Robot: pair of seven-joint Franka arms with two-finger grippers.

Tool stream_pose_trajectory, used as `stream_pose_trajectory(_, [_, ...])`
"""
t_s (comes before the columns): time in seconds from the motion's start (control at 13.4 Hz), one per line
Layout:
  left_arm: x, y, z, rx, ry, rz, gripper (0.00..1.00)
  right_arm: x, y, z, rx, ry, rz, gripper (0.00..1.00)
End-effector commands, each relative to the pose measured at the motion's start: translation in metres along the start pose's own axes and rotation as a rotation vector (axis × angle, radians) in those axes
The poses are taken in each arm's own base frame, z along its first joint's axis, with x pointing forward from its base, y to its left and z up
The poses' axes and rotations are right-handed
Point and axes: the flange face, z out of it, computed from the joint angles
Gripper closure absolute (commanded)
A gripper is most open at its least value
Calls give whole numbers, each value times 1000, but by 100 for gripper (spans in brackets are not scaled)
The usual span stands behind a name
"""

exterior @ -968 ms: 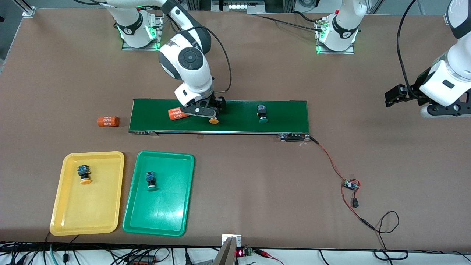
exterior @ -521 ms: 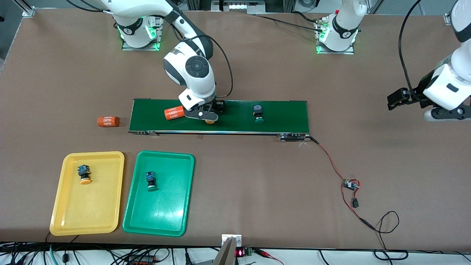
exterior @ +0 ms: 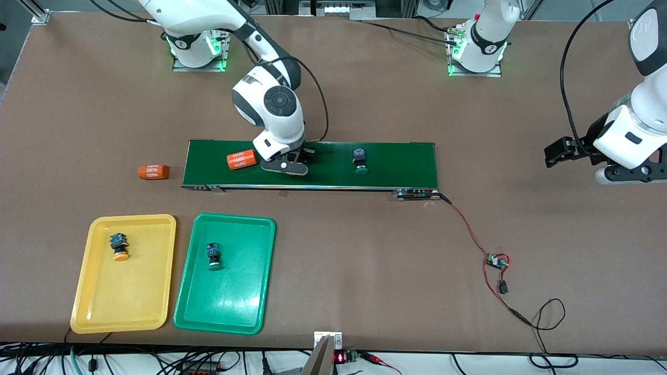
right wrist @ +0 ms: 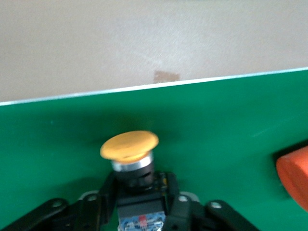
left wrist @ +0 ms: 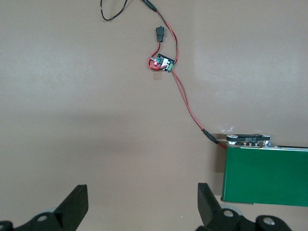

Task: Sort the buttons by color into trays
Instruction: 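Grasp the yellow-capped button on the belt with the right gripper, then carry the yellow button over the yellow tray with the right gripper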

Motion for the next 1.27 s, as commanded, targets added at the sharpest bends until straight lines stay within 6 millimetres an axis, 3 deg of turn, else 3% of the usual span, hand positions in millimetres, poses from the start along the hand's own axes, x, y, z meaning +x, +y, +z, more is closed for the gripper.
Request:
stream_pose_trajectory(0.0, [5, 1, -3, 20, 10, 6, 0, 30, 10, -21, -5, 41, 18, 100])
stream_pose_trajectory(0.15, [5, 2, -2, 21, 7, 8, 0, 61, 29, -52, -43, 45, -2, 100])
stream_pose_trajectory(0.3, [5, 0, -3, 21, 9, 4, 0, 103, 63, -80, -84, 40, -1, 100])
stream_pose_trajectory(0.52, [5, 2, -2, 21, 10, 8, 0, 154, 125, -93, -106, 33, -45, 100])
stream_pose_trajectory(0.74, [5, 1, -3, 21, 10, 6, 0, 202, 200, -112, -61, 5, -93, 100])
stream_pose_trajectory(0.97, [5, -2, -4, 20, 14, 1, 0, 239, 293, -106, -54, -18, -189, 100])
stream_pose_trajectory(1.19, [5, 0, -3, 21, 12, 4, 0, 262, 355, -90, -64, -22, -242, 100])
